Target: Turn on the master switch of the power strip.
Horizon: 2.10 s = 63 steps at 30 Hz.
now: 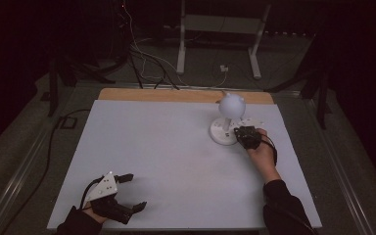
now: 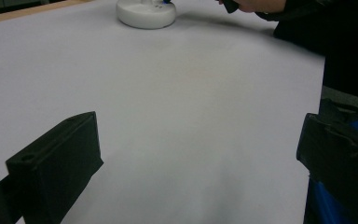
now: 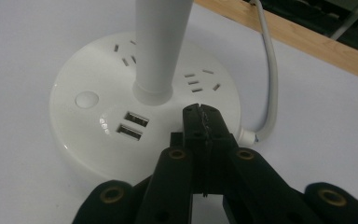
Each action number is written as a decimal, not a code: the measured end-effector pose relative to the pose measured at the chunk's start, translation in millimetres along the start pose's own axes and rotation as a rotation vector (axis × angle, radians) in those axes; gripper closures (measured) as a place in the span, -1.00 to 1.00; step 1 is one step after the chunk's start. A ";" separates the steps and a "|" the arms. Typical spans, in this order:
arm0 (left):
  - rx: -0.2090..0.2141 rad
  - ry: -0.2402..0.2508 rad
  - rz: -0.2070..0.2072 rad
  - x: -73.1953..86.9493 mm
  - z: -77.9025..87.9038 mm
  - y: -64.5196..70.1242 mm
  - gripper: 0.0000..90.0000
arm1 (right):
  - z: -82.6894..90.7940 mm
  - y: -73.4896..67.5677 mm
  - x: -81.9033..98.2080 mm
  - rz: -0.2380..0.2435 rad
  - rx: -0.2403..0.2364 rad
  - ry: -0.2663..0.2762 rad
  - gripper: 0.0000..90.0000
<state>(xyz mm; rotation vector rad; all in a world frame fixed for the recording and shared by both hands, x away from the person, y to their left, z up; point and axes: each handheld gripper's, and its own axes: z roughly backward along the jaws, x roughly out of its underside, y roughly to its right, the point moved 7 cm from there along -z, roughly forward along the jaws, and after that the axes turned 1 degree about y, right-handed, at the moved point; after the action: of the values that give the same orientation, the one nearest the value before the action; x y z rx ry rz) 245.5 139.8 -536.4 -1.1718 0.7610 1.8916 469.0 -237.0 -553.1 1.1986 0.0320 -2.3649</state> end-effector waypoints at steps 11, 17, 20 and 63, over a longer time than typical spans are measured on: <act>-0.005 0.000 0.003 0.0 0.2 -1.3 -0.99 | 0.0 -1.1 -0.1 0.045 0.007 -0.004 1.00; -0.005 0.004 0.005 -0.3 0.5 -1.9 -0.99 | 3.6 3.0 -2.6 -0.023 -0.015 0.023 1.00; -0.006 0.006 0.005 -0.5 0.9 -2.2 -0.99 | 9.9 6.7 -8.2 -0.059 -0.026 0.058 1.00; -0.005 0.004 -0.003 -0.8 0.9 -1.1 -0.99 | 76.5 -33.5 -3.2 -0.036 -0.372 0.080 -1.00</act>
<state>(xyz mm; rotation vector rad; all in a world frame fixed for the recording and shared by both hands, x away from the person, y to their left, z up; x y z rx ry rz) 246.2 140.9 -535.4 -1.1795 0.7572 1.8898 398.5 -223.9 -510.1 1.1122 0.5002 -2.2109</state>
